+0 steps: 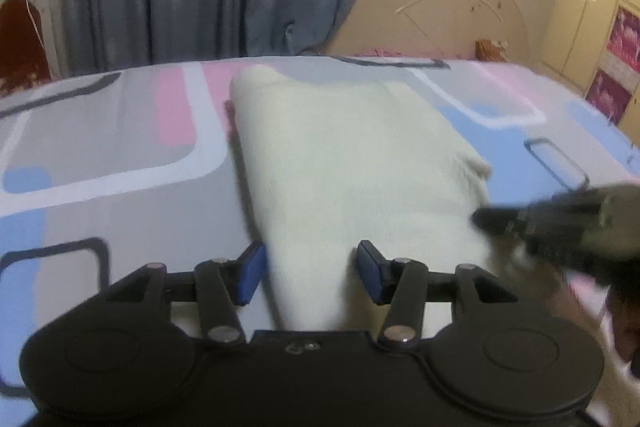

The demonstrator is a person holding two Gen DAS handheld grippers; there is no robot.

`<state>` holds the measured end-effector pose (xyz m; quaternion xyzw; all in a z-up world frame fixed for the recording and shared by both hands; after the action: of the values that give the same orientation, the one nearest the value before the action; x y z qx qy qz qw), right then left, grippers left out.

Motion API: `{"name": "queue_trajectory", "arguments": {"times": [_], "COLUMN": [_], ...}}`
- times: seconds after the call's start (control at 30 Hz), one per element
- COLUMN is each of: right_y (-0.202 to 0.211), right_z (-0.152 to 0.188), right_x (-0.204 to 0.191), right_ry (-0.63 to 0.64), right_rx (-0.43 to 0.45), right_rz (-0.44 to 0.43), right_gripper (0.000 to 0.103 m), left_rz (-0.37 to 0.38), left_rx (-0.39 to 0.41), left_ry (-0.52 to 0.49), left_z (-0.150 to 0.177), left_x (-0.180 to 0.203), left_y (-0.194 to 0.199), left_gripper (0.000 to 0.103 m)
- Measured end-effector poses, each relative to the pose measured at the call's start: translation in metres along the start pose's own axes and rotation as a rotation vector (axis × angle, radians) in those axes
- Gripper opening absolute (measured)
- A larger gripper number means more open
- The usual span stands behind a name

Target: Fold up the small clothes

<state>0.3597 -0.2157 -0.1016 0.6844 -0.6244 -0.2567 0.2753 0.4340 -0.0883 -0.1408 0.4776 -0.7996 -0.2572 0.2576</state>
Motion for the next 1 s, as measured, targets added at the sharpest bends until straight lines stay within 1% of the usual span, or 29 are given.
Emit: {"name": "queue_trajectory", "arguments": {"times": [0.07,0.1,0.13,0.2,0.27,0.33,0.4,0.43,0.47,0.53,0.57,0.63,0.7,0.73,0.77,0.8,0.83,0.87,0.93,1.0], "right_y": [0.012,0.022,0.034,0.051,0.057,0.057,0.043,0.044,0.044,0.043,0.046,0.058,0.063,0.059,0.053,0.042,0.039,0.042,0.053,0.059], "right_z": [0.001,0.001,0.002,0.007,0.014,0.026,0.04,0.044,0.043,0.037,0.034,0.027,0.026,0.027,0.03,0.037,0.038,0.035,0.026,0.02], "right_x": [0.005,0.005,0.004,-0.003,-0.013,-0.024,-0.027,-0.028,-0.027,-0.029,-0.029,-0.032,-0.036,-0.036,-0.037,-0.037,-0.036,-0.035,-0.034,-0.033], "right_ry": [-0.039,-0.053,-0.063,-0.039,-0.009,0.027,0.057,0.059,0.062,0.056,0.045,0.016,0.001,-0.007,-0.004,0.018,0.022,0.005,-0.028,-0.047], "right_rx": [0.001,0.018,0.043,0.057,0.043,0.017,-0.047,-0.036,-0.046,-0.063,-0.053,0.001,0.021,0.005,-0.032,-0.087,-0.087,-0.082,-0.027,0.021], "right_rz": [0.028,0.022,-0.001,-0.025,-0.045,-0.044,0.011,0.024,0.052,0.07,0.071,0.045,0.017,0.0,0.004,0.041,0.046,0.046,0.031,0.028], "right_gripper": [0.0,0.0,0.0,0.0,0.0,0.0,0.0,0.0,0.0,0.0,0.0,0.0,0.0,0.0,0.0,0.0,0.0,0.0,0.0,0.0], "left_rz": [-0.001,-0.001,-0.001,0.0,0.003,-0.006,-0.012,-0.015,-0.021,-0.035,-0.036,-0.04,-0.058,-0.064,-0.065,-0.062,-0.062,-0.063,-0.062,-0.068], "left_rx": [0.005,0.009,0.012,0.016,0.005,-0.012,-0.022,-0.026,-0.033,-0.046,-0.036,-0.024,-0.058,-0.08,-0.084,-0.079,-0.075,-0.067,-0.042,-0.049], "left_ry": [0.007,0.019,0.034,0.059,0.076,0.073,0.072,0.069,0.061,0.064,0.059,0.044,0.035,0.034,0.042,0.05,0.052,0.049,0.047,0.049], "left_z": [0.009,0.014,0.019,0.027,0.034,0.037,0.041,0.045,0.046,0.043,0.041,0.039,0.044,0.047,0.049,0.049,0.048,0.047,0.044,0.045], "left_x": [-0.003,-0.005,-0.007,-0.011,-0.011,-0.007,-0.005,-0.004,-0.004,-0.003,-0.001,0.002,0.002,0.002,0.001,0.001,0.002,0.002,0.002,0.001], "left_y": [0.015,0.023,0.029,0.037,0.039,0.036,0.034,0.037,0.038,0.045,0.05,0.056,0.05,0.045,0.044,0.046,0.049,0.052,0.056,0.053], "left_gripper": [0.051,0.053,0.053,0.054,0.054,0.054,0.055,0.055,0.056,0.055,0.053,0.055,0.057,0.058,0.06,0.06,0.059,0.058,0.061,0.062]}}
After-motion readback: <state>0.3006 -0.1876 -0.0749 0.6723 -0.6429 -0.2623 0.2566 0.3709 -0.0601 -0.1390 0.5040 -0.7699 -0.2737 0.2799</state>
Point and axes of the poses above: each gripper's, at about its wrist camera, not at the fingertips, and y roughly against the way its jaws point, x to its right, z to its underside, the point moved 5 cm from there along -y, roughly the way its jaws point, and after that the axes turned 5 degrees about z, right-handed, at the moved point
